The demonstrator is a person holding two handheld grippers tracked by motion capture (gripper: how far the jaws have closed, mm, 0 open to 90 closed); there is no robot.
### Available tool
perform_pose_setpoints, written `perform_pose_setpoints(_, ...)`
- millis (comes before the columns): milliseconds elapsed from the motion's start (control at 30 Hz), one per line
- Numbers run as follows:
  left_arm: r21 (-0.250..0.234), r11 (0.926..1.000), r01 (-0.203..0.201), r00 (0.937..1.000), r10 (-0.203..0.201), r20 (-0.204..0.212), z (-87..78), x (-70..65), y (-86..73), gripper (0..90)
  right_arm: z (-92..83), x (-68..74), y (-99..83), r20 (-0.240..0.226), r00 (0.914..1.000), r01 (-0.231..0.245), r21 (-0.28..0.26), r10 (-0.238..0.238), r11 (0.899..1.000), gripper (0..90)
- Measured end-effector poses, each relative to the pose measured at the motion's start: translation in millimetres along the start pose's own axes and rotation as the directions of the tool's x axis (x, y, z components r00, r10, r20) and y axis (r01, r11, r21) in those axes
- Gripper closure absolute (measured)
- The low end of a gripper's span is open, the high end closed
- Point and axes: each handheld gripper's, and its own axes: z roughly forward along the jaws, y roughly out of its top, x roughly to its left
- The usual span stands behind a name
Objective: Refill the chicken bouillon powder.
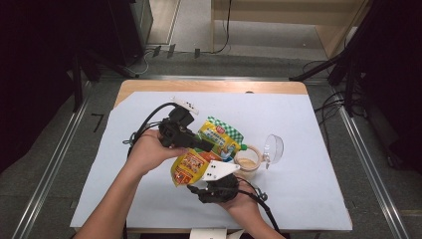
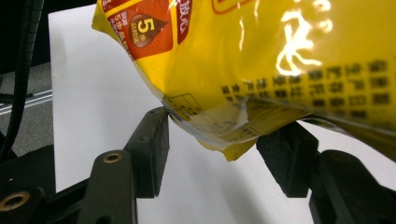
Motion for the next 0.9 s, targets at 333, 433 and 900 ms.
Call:
perform_pose_setpoints(333,-0.027,0.9994,-0.022,0.9996,0.023,0.014,-9.0,0.2,-0.8,89.9,-1.5,-0.8,-1.6,0.006,0.9998,-0.019,-0.046,0.019,0.999,43.0)
perform_pose_setpoints(433,-0.04,0.999,-0.018,0.9997,0.019,0.018,-12.8,0.9,-1.2,89.9,-2.4,-2.3,-2.4,-0.006,0.9994,-0.034,-0.061,0.034,0.998,42.8)
perform_pose_setpoints(900,-0.114,0.9935,0.008,0.9996,-0.005,0.027,-35.9,7.1,-5.5,89.9,-7.3,-9.0,-2.6,-0.04,0.993,-0.114,-0.085,0.111,0.99,41.0)
